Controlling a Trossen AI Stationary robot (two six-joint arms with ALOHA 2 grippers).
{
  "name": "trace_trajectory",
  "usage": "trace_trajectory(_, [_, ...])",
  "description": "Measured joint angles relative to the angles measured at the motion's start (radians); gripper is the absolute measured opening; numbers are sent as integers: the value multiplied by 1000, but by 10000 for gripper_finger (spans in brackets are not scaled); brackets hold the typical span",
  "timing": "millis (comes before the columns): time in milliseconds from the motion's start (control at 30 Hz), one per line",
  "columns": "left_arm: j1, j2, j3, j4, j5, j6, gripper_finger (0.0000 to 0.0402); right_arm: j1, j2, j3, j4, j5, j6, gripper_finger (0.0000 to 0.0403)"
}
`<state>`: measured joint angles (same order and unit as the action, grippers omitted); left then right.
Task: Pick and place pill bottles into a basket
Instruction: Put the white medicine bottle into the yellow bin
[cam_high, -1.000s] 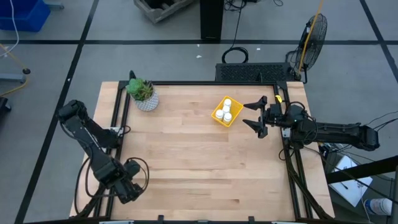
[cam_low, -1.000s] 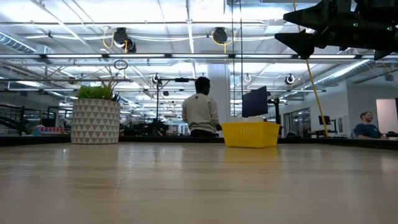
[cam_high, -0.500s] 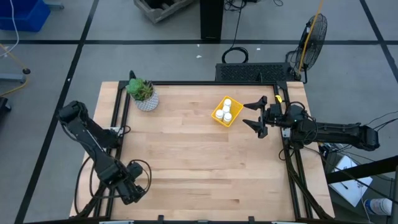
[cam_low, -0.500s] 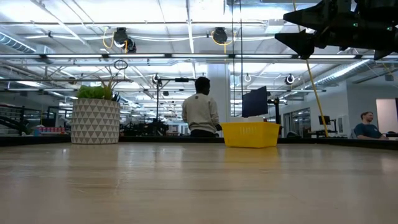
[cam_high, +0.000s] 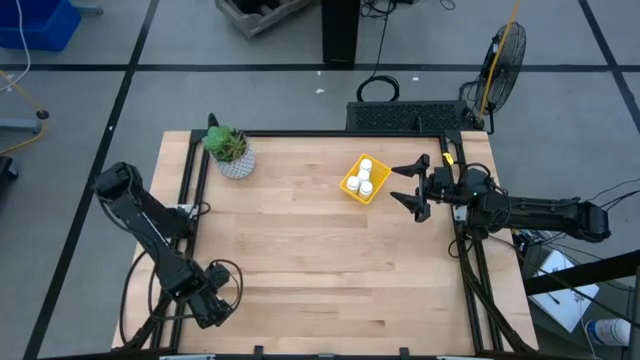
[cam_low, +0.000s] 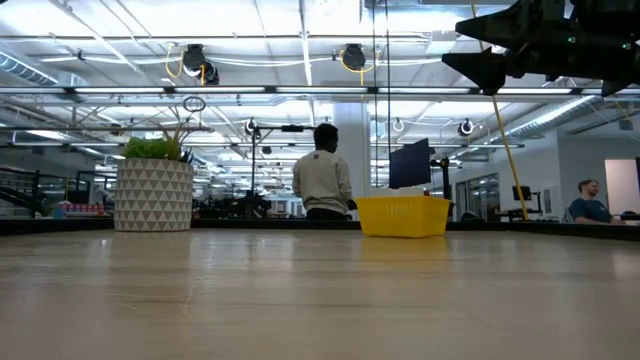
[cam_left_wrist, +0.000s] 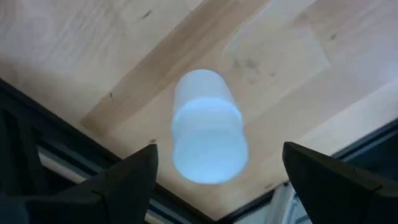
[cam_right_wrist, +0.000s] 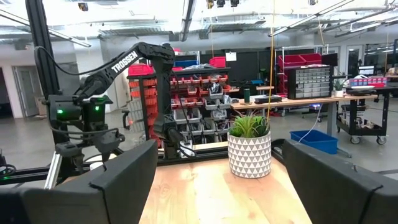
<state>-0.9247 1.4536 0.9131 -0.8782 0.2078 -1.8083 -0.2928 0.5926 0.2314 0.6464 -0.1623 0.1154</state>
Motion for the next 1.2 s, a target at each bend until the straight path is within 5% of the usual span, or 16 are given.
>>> trace_trajectory(600, [-1, 0, -45, 53, 13, 44, 338, 0, 0, 0, 0, 0, 2, 336])
trace_trajectory(767, [-1, 0, -45, 64, 19, 73, 262, 0, 0, 0, 0, 0, 2, 336])
trace_trajectory(1100, [-1, 0, -45, 69, -41, 105, 34, 0, 0, 0, 0, 0, 3, 336])
trace_trajectory(1200, [-1, 0, -45, 69, -56, 98, 9, 0, 0, 0, 0, 0, 3, 336])
